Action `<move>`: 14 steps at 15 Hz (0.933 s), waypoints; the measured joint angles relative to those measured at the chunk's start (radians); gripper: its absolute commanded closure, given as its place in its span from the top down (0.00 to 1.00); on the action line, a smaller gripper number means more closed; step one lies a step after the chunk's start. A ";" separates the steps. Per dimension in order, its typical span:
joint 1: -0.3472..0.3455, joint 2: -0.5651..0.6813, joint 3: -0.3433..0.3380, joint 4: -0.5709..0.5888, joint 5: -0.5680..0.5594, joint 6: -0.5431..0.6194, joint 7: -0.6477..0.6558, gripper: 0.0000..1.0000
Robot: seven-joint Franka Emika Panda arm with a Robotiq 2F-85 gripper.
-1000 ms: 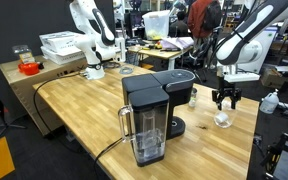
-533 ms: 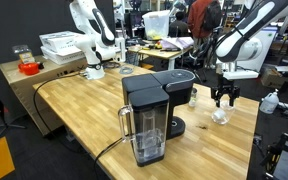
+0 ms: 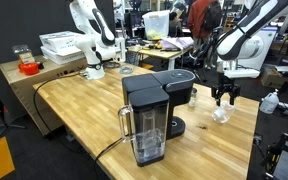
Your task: Uncover the glass jar and put a coffee pod inside
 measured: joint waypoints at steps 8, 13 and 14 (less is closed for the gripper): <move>0.000 0.028 0.015 0.004 0.000 -0.028 -0.041 0.94; 0.000 0.077 0.013 0.052 0.000 -0.060 -0.039 0.53; -0.001 0.084 0.013 0.063 0.000 -0.071 -0.039 0.50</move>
